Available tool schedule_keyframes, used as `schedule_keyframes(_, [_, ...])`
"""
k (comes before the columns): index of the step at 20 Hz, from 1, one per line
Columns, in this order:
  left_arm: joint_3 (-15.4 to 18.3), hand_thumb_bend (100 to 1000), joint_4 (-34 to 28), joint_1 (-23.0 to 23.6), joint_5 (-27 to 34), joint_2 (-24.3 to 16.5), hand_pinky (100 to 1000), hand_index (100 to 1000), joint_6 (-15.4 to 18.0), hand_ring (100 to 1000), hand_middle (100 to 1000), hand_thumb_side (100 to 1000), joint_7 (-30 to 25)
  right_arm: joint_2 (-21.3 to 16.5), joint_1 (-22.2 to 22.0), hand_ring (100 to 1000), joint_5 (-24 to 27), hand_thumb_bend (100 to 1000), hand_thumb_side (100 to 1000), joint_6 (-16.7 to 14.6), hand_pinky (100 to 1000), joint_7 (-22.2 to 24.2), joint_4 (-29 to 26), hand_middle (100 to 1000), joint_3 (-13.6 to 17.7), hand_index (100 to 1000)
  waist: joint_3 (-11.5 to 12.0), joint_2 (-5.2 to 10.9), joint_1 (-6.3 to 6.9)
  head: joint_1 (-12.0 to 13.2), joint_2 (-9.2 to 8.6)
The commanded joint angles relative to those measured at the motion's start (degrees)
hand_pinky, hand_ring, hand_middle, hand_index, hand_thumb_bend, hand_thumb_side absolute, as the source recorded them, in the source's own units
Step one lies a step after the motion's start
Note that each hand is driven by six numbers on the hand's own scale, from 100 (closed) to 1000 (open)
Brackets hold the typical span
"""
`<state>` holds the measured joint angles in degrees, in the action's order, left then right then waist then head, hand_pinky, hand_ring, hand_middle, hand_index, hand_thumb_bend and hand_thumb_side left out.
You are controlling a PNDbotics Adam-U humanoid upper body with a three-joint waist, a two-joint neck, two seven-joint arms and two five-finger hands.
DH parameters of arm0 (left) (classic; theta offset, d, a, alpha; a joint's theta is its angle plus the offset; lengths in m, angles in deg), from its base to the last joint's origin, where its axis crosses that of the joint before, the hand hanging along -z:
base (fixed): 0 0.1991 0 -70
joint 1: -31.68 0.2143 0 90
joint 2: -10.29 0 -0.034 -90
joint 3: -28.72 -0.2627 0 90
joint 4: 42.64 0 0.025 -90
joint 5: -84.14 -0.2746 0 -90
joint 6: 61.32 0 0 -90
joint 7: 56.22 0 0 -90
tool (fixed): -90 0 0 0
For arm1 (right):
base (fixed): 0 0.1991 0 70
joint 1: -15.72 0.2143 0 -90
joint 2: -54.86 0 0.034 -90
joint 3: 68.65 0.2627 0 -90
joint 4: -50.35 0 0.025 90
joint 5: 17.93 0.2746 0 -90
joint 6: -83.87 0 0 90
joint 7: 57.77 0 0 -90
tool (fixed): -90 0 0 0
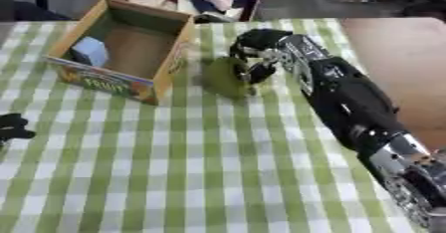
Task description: Pick up objects on the table and place them in the box.
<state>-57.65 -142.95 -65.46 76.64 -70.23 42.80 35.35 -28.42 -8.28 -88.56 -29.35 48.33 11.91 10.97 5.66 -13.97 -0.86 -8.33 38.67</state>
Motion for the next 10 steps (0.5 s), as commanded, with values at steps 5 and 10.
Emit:
schedule_keyframes(5, [0.3, 100, -0.7, -0.4, 0.0, -1.1, 813, 738, 0.1, 589, 615, 865, 0.2, -0.8, 2.0, 648, 5.2, 100, 100, 0.6, 654, -4.1, -6.2, 397, -0.8, 386, 0.1, 0.97, 0.04, -0.3, -0.73])
schedule_keyframes(10, [0.3, 100, -0.8, -0.5, 0.0, -1.1, 813, 739, 0.1, 589, 615, 864, 0.1, -1.0, 3.3, 639, 7.7, 100, 100, 2.3, 646, -4.4, -9.2, 390, -0.7, 383, 0.2, 1.05, -0.12, -0.4, -0.81])
